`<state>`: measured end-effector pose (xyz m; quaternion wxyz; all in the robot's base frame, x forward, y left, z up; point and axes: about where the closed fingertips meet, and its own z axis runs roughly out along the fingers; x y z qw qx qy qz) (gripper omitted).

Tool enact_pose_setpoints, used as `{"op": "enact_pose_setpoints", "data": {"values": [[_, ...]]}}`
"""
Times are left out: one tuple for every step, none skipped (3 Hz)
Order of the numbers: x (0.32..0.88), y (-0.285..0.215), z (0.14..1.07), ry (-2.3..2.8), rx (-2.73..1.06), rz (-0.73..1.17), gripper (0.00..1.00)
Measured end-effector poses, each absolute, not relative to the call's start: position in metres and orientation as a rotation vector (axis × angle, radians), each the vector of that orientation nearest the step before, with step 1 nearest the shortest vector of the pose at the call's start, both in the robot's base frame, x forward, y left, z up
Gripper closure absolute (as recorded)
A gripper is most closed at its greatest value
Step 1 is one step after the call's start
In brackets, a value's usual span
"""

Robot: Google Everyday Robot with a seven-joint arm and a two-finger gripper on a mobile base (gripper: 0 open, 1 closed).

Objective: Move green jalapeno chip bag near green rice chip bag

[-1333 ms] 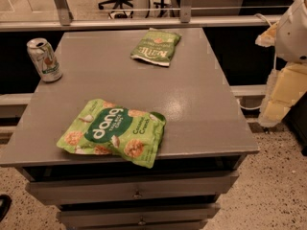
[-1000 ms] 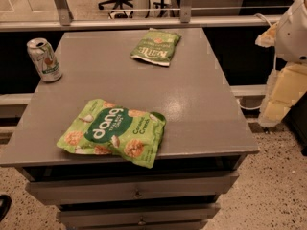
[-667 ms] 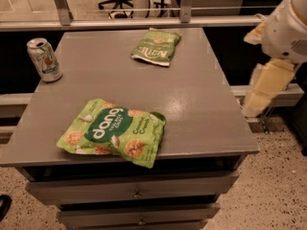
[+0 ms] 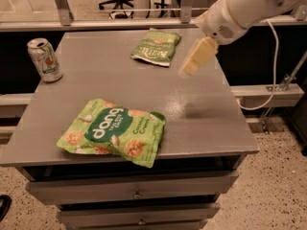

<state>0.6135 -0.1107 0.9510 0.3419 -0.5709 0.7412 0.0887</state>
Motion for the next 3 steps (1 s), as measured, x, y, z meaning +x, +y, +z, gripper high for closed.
{"op": "enact_pose_setpoints", "data": {"values": [[0.683,-0.064,0.924,1.888,-1.395,0.312,0.00],[0.727,-0.046,0.898,1.933,-1.314,0.350,0.00],[0.765,-0.043,0.876,1.988,-1.206,0.377,0.00]]}}
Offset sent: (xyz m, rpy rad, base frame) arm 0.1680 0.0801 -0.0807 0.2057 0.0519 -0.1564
